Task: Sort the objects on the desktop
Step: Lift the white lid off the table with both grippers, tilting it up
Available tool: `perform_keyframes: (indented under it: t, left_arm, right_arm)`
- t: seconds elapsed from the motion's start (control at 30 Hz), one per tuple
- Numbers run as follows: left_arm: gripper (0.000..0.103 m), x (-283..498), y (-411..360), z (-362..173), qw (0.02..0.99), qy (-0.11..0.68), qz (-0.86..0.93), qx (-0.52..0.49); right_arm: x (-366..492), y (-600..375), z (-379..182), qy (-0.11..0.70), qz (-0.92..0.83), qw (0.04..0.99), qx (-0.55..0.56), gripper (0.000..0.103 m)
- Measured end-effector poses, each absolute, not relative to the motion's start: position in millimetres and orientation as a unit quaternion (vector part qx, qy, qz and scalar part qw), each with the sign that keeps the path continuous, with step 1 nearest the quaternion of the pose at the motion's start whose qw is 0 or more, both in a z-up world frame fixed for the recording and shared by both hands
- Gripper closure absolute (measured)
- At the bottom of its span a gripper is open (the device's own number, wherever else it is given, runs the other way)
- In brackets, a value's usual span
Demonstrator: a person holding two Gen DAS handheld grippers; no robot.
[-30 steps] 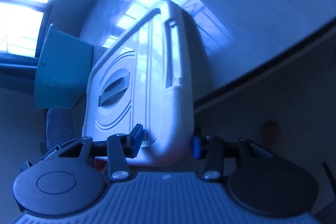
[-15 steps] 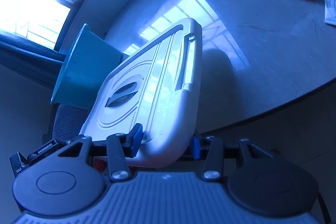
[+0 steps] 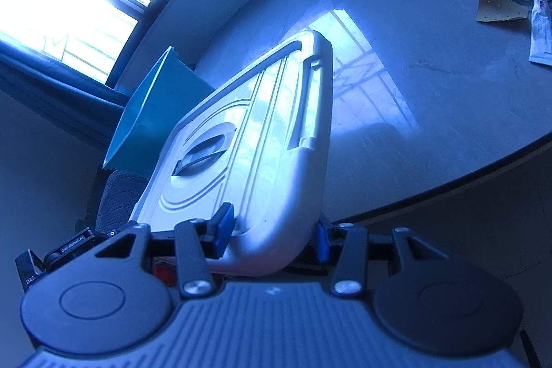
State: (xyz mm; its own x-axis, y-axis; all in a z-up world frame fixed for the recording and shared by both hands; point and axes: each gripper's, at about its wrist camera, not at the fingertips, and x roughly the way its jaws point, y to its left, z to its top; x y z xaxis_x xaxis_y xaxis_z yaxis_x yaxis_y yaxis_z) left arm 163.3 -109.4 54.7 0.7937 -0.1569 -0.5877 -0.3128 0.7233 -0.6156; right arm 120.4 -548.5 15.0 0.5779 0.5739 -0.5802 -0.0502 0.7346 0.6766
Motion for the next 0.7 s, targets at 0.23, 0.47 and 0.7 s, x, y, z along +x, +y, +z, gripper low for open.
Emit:
perform_keyframes:
  t: [0.23, 0.47, 0.7]
  left_arm:
    - [0.061, 140.6, -125.3, 64.8, 0.878, 0.311, 0.051, -0.362]
    - [0.061, 118.4, -146.8, 69.5, 0.88, 0.303, 0.058, -0.362]
    - [0.061, 89.1, -164.2, 73.1, 0.882, 0.29, 0.069, -0.365]
  right_arm:
    - [108.8, -555.8, 15.4, 0.416, 0.196, 0.828, 0.32, 0.056]
    - [100.5, -570.9, 19.5, 0.421, 0.205, 0.825, 0.316, 0.055]
    - [90.2, -579.2, 25.7, 0.418, 0.217, 0.826, 0.31, 0.055]
